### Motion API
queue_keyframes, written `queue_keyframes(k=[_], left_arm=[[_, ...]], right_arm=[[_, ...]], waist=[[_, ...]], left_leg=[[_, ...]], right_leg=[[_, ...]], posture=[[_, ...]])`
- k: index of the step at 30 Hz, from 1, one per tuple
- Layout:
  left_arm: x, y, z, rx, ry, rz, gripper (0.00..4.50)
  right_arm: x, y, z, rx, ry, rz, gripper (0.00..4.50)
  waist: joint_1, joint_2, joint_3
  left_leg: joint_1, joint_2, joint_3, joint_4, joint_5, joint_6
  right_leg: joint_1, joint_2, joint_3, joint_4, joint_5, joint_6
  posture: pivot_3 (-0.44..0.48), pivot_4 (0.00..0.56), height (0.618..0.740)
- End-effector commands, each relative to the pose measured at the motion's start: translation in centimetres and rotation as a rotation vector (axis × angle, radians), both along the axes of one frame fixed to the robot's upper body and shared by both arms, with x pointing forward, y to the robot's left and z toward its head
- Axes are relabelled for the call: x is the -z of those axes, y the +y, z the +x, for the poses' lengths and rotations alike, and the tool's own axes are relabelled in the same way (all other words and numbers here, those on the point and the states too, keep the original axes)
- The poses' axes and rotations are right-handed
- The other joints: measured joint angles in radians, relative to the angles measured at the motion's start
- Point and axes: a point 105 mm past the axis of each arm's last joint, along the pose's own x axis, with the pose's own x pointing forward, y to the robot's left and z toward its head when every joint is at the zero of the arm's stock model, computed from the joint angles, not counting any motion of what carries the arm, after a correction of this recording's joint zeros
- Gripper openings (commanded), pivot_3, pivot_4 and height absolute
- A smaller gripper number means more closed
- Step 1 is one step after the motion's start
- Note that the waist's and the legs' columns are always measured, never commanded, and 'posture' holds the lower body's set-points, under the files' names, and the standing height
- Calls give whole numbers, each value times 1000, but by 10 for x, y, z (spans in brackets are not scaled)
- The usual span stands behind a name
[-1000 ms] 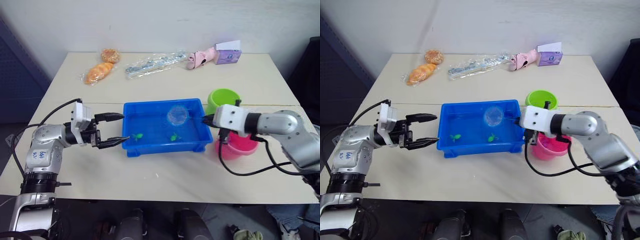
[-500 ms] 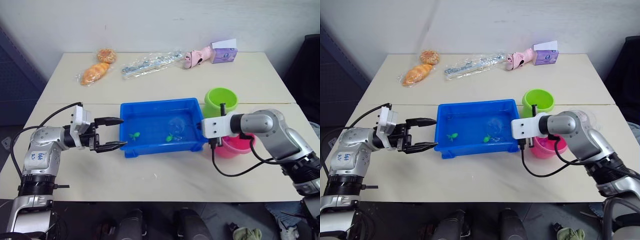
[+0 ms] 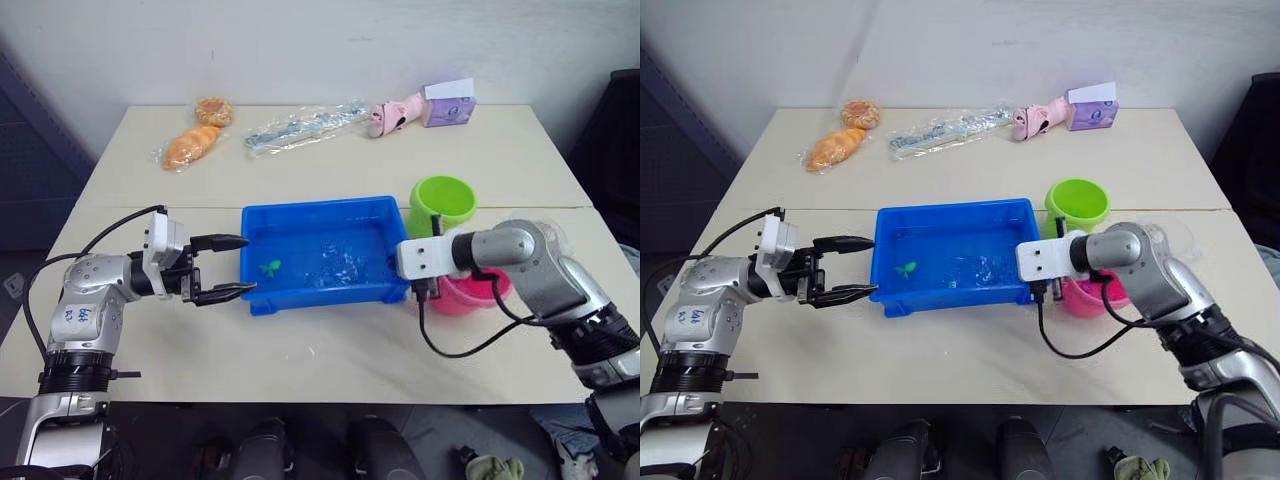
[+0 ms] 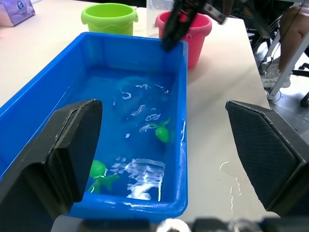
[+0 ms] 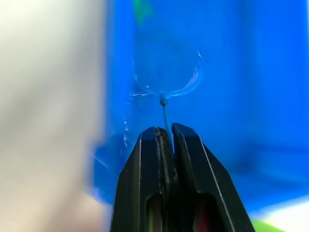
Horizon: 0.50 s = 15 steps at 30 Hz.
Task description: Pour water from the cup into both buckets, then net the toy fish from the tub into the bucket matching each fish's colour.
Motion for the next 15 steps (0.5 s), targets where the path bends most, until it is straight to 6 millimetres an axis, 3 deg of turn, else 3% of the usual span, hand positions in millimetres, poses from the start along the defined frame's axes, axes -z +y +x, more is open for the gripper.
queue_keyframes(k=[1, 6, 15], left_arm=[[-5, 0, -3, 3, -36, 5, 4415], [-5, 4, -3, -2, -26, 10, 4415], [-5, 23, 2, -50, 2, 42, 4415]], right_arm=[[0, 11, -5, -69, 10, 10, 0], [5, 41, -17, -134, 149, 142, 0], [4, 63, -25, -225, 248, 188, 0]], waist=[[0, 0, 0], [-6, 0, 0], [-6, -1, 0]], left_leg=[[0, 0, 0, 0, 0, 0], [0, 0, 0, 0, 0, -1], [0, 0, -1, 0, 0, 0]], right_leg=[[0, 0, 0, 0, 0, 0], [0, 0, 0, 0, 0, 0], [0, 0, 0, 0, 0, 0]], posture=[[0, 150, 740], [0, 150, 740], [0, 150, 740]])
